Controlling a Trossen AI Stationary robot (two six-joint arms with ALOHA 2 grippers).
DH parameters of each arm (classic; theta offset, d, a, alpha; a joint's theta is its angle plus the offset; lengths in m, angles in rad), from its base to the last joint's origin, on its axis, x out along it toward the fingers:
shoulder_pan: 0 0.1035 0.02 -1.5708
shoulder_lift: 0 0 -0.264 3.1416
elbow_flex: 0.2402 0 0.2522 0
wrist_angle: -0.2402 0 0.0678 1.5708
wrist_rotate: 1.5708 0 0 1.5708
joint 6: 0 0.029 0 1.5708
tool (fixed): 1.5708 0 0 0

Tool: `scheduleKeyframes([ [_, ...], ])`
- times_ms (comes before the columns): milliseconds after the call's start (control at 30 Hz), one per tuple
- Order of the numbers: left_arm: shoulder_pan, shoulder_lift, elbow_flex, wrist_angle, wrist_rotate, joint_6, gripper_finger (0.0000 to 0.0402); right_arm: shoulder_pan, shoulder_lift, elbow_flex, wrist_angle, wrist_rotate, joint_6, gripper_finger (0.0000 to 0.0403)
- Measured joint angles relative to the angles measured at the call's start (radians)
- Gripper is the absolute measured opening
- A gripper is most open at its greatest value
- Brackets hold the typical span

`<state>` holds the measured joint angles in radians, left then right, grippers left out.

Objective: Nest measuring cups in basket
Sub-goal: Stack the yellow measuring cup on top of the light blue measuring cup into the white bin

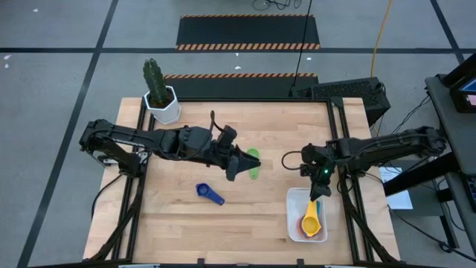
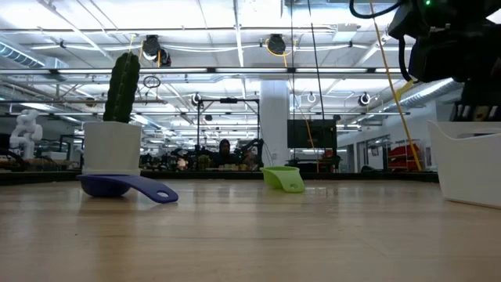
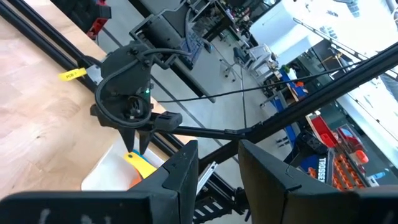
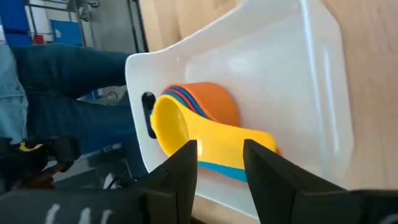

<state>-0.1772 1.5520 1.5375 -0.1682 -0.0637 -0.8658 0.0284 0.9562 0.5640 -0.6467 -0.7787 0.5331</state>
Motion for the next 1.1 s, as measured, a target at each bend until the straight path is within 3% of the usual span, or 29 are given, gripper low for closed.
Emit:
scheduleKeyframes([
  [267, 0.001, 0.000, 0.001, -0.010, -0.040, 0.000, 0.0118, 0.001, 0.000, 0.007, -0.026, 0.027, 0.038, 0.0123],
  [467, 0.021, 0.000, 0.001, -0.062, -0.051, -0.004, 0.0118, 0.072, 0.041, 0.119, -0.029, 0.227, 0.127, 0.0120],
  [567, 0.036, 0.000, 0.001, -0.066, -0.052, -0.001, 0.0118, 0.113, 0.100, 0.144, -0.024, 0.261, 0.162, 0.0097],
  [767, 0.065, 0.000, 0.001, -0.067, -0.052, 0.022, 0.0118, 0.197, 0.230, 0.144, -0.007, 0.285, 0.204, 0.0011],
  [1100, 0.073, 0.000, 0.001, -0.093, -0.041, 0.058, 0.0118, 0.287, 0.299, 0.144, 0.018, 0.354, 0.268, 0.0001],
])
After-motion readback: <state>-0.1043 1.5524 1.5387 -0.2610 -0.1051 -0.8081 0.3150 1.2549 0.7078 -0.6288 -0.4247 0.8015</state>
